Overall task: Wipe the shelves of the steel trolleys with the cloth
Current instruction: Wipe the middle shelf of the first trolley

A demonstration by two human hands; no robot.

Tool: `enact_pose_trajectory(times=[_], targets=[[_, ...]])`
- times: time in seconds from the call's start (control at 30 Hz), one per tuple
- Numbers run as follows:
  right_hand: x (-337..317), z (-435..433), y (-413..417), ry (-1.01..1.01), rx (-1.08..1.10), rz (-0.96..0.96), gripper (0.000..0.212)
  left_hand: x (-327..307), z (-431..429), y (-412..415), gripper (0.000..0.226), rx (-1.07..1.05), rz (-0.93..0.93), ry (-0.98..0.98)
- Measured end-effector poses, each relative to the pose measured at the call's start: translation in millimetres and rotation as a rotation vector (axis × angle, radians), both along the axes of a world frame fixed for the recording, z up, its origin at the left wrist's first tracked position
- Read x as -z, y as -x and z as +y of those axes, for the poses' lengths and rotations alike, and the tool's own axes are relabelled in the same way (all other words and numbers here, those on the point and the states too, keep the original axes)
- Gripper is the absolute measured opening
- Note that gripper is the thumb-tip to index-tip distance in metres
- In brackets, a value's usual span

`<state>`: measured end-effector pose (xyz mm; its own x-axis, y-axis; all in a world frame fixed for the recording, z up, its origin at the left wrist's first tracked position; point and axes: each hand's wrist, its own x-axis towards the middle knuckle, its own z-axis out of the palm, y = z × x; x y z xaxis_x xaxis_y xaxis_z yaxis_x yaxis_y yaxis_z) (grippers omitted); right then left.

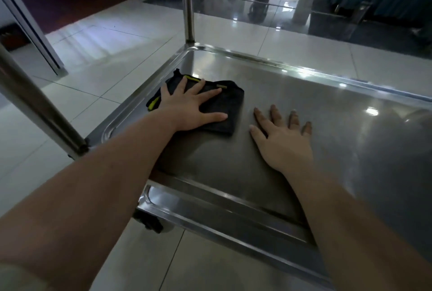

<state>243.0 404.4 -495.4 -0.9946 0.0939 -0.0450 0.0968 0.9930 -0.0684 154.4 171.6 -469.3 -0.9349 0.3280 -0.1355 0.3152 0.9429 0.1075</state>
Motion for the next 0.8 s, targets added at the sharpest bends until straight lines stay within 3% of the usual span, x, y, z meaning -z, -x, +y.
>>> enact_pose_trajectory(times=[0.13, 0.3, 0.43, 0.67, 0.8], targets=[[2.5, -1.4, 3.3, -0.010, 0.013, 0.025, 0.059, -5.6, 36.2, 37.8, 0.083, -0.043, 0.004, 0.054], [1.8, -1.4, 5.2, -0.010, 0.019, 0.043, 0.061, -6.8, 64.3, 44.9, 0.081, -0.138, 0.004, 0.071], [0.2, -1.1, 4.8, 0.009, 0.017, 0.021, 0.061, -6.5, 56.7, 20.4, 0.069, -0.089, -0.032, 0.099], [-7.2, 0.0, 3.4, 0.050, 0.004, -0.008, 0.057, 6.7, -27.2, -97.2, 0.069, 0.075, -0.025, 0.031], [-4.5, -1.2, 0.4, 0.030, 0.004, -0.009, 0.058, 6.2, -23.7, -77.8, 0.071, 0.051, -0.041, 0.022]])
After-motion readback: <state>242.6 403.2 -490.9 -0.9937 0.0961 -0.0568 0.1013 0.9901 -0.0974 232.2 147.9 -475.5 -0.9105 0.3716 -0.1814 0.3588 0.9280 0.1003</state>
